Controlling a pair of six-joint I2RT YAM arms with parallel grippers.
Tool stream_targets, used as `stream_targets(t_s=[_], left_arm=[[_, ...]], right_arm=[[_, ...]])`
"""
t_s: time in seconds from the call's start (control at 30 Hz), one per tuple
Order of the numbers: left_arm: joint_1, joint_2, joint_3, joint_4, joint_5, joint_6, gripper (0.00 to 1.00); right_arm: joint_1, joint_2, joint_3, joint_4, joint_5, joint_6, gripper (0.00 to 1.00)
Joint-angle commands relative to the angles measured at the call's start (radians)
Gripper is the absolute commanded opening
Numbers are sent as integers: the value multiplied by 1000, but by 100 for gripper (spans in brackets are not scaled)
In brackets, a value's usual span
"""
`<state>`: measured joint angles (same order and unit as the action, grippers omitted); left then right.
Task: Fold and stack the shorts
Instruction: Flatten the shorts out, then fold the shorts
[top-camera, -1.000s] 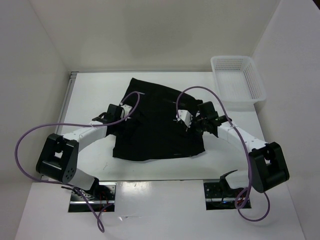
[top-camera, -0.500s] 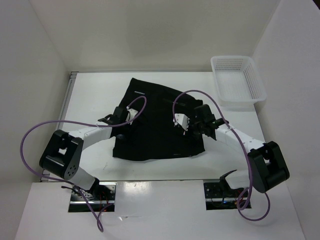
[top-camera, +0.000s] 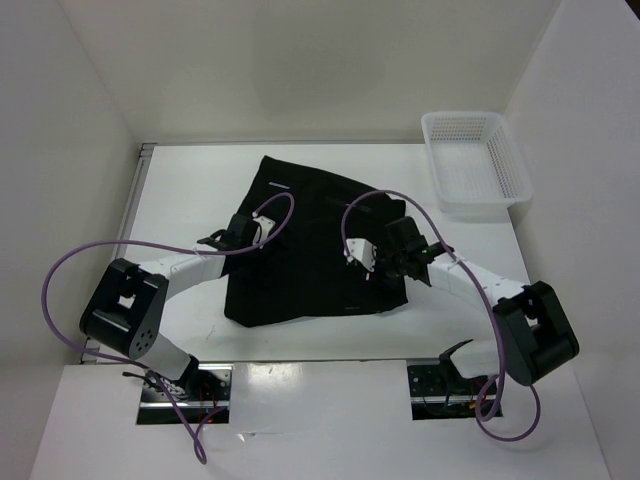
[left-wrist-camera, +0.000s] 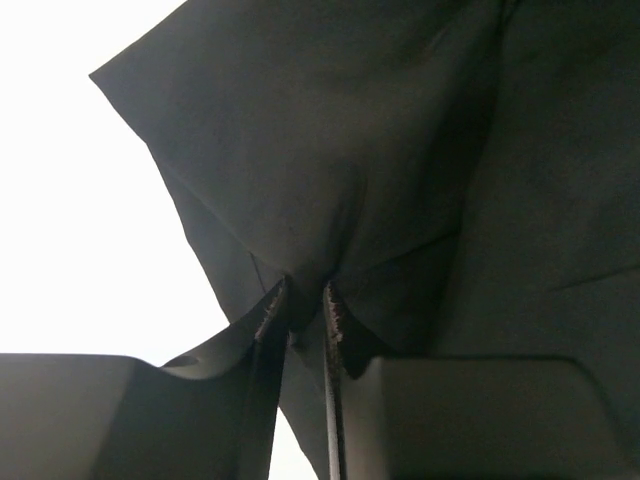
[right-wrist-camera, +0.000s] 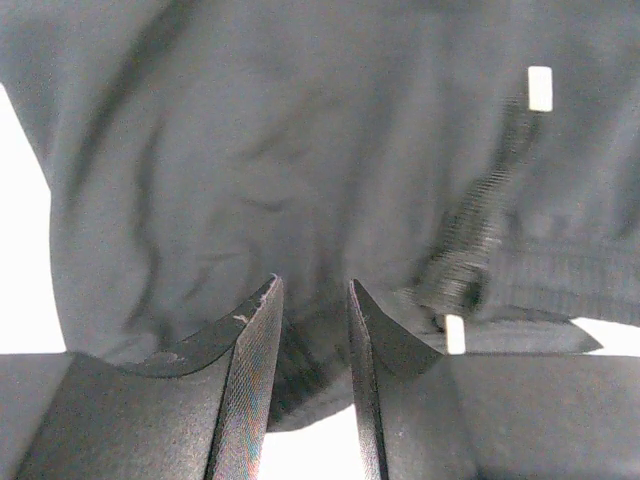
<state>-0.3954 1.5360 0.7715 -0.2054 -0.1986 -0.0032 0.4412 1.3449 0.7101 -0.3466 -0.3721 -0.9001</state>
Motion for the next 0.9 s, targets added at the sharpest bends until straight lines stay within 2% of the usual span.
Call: stream_targets(t_s=[0.0, 0.17, 0.2, 0.3, 0.33, 0.37, 0.47, 0.63, 0.87], left_arm=[[-2, -4, 9, 17, -36, 3, 28], [-2, -13, 9, 17, -45, 3, 26], [-2, -13, 9, 17, -45, 3, 20], [-2, -22, 9, 17, -45, 3, 11], [-2, -22, 9, 17, -59, 3, 2], [-2, -22, 9, 17, -59, 3, 0], [-2, -33, 38, 6, -68, 3, 0], [-2, -53, 100, -3, -113, 3, 0], [82, -53, 169, -17, -144, 3, 0]], right_arm=[[50, -1, -52, 3, 19, -77, 38], [68, 8, -70, 17, 56, -123, 39], [68, 8, -70, 17, 56, -134, 39], [77, 17, -61, -15, 65, -172, 38], [99, 17, -61, -15, 76, -184, 38], [99, 17, -61, -29, 88, -200, 38], [111, 26, -61, -38, 88, -220, 38], [143, 46, -51, -69, 98, -241, 32], [189, 74, -32, -135, 98, -281, 26]])
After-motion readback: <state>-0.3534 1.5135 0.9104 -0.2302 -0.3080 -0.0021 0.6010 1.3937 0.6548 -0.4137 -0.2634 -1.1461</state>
